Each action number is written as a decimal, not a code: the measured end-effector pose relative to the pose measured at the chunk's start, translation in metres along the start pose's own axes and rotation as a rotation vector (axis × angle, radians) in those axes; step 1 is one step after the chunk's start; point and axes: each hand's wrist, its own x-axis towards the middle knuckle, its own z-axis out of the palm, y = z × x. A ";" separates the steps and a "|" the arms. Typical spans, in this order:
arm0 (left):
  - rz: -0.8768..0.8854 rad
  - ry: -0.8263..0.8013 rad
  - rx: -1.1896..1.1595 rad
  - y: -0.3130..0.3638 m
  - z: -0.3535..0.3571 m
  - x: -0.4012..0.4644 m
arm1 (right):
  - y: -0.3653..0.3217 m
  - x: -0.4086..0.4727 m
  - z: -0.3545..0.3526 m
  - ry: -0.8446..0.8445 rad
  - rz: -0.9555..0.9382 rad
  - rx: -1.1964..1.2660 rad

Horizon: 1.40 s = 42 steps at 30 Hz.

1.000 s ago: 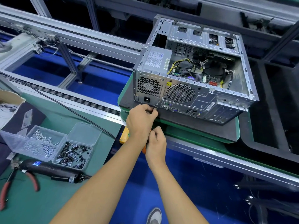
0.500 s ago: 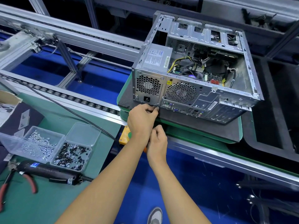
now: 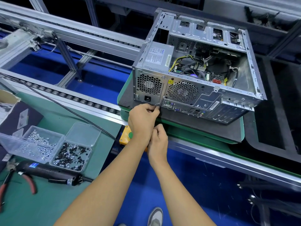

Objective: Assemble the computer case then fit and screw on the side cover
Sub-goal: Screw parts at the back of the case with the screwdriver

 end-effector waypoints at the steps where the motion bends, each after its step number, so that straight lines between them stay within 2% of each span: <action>1: -0.003 0.001 -0.004 0.000 0.000 0.000 | 0.000 0.001 0.000 -0.001 0.004 0.006; 9: 0.005 -0.069 -0.009 0.000 -0.010 0.000 | -0.002 0.002 0.007 0.010 0.074 0.127; 13: -0.016 -0.261 0.000 -0.003 -0.021 0.006 | -0.005 0.002 0.009 -0.007 0.156 0.240; 18: -0.105 -0.421 -0.209 -0.005 -0.029 0.010 | -0.015 0.002 0.012 -0.051 0.282 0.388; 23: -0.156 -0.397 -0.320 -0.005 -0.033 0.010 | -0.017 -0.003 0.014 0.008 0.369 0.343; 29: -0.142 -0.330 -0.283 -0.006 -0.026 0.007 | -0.018 -0.010 0.026 0.149 0.458 0.388; 31: -0.105 -0.326 -0.190 -0.008 -0.026 0.007 | -0.019 -0.011 0.027 0.159 0.457 0.404; 33: -0.104 -0.381 -0.146 -0.010 -0.031 0.009 | -0.022 -0.012 0.025 0.148 0.470 0.421; 35: -0.181 -0.485 -0.243 -0.011 -0.034 0.009 | -0.025 -0.010 0.022 0.124 0.516 0.440; 37: -0.232 -0.515 -0.340 -0.009 -0.036 0.008 | -0.026 -0.008 0.022 0.092 0.559 0.453; 39: -0.239 -0.478 -0.403 -0.008 -0.036 0.007 | -0.025 -0.008 0.023 0.065 0.555 0.419; 42: -0.197 -0.367 -0.240 -0.008 -0.031 0.007 | -0.021 -0.010 0.023 0.098 0.540 0.386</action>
